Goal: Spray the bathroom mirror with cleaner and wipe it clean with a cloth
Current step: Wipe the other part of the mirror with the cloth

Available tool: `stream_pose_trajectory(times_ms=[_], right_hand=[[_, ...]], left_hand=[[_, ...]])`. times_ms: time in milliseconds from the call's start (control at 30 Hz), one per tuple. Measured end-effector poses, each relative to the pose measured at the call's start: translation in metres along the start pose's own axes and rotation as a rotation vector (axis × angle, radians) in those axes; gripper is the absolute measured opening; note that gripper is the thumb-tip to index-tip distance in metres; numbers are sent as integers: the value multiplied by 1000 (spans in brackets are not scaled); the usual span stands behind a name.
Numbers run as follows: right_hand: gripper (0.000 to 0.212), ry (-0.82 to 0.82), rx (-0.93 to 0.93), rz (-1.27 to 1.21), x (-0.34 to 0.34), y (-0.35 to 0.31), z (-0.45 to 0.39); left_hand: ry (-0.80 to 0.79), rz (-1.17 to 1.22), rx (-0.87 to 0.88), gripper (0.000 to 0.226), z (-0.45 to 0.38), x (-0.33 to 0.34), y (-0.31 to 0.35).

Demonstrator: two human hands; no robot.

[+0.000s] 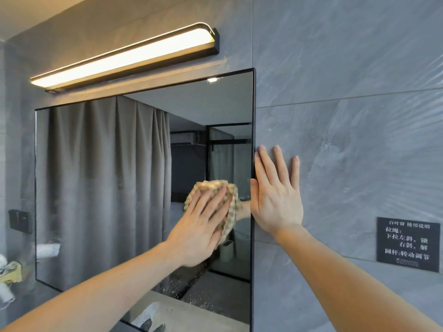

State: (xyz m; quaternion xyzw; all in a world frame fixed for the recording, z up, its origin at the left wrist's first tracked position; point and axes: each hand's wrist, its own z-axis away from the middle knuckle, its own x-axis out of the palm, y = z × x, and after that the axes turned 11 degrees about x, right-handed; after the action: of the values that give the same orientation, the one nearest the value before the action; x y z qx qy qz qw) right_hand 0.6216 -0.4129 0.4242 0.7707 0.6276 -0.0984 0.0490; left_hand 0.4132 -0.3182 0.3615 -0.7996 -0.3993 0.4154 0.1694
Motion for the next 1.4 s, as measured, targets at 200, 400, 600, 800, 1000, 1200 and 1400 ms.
stream_pose_trajectory(times_ms=[200,400,600,800,1000,1200,1400], right_hand=[[61,20,-1,-16,-1,1,0],[63,3,-15,-15,-1,2,1],[63,-4,-35,-48,-3,4,1],[60,-35,-52,-130,-6,8,6],[66,-86,-234,-139,2,30,61],[71,-65,-233,-57,5,27,62],[68,-66,-219,12,3,24,64]], left_hand=[[193,115,-265,76,-107,-57,-51],[258,171,-354,74,-159,-88,-78],[246,171,-318,75,-112,-62,-40],[53,80,-120,75,-15,0,46],[-60,50,13,80,14,20,64],[40,35,-86,80,-11,-3,7],[214,192,-465,73,-30,-3,-64]])
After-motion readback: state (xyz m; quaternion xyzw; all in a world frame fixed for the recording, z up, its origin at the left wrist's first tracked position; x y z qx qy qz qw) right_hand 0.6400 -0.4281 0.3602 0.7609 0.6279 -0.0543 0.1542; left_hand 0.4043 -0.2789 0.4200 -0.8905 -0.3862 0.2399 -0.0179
